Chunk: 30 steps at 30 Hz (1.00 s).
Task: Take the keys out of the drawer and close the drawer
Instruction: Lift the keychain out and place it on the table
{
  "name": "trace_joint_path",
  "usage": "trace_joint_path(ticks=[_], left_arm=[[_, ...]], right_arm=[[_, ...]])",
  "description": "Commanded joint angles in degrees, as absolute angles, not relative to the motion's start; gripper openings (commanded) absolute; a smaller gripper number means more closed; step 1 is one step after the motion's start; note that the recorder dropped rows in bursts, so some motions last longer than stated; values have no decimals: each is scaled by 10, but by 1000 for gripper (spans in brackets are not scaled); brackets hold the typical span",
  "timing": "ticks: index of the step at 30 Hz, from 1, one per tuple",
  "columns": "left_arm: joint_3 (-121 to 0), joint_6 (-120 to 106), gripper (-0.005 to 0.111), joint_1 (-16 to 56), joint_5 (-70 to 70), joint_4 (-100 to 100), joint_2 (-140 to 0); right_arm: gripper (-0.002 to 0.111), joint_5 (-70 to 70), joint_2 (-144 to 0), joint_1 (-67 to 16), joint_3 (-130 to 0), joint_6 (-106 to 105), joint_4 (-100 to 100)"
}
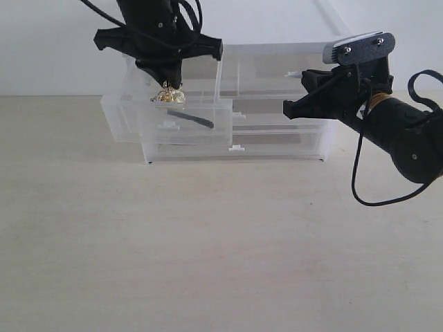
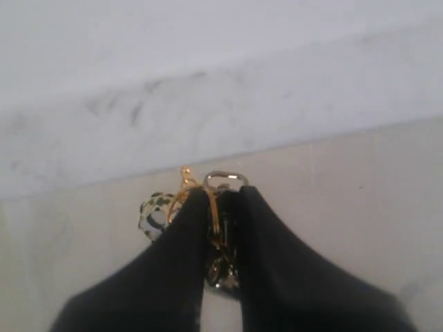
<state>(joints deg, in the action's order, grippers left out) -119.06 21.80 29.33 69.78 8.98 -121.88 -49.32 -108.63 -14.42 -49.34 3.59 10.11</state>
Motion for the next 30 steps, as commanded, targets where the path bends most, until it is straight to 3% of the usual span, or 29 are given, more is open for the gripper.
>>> trace_joint_path(ticks=[1, 15, 24, 30], left_arm=[[-1190, 214, 4, 296, 700, 67, -1178], [-1190, 193, 4, 305, 700, 23, -1081], [-1186, 175, 4, 405, 700, -11, -953], [-1072, 153, 4, 440, 700, 31, -958]], right_arm=[[0, -535, -1087, -137, -510, 40, 52], [0, -538, -1087, -137, -510, 40, 52], [0, -536, -1087, -137, -515, 40, 54], [0, -534, -1087, -137, -514, 40, 54]])
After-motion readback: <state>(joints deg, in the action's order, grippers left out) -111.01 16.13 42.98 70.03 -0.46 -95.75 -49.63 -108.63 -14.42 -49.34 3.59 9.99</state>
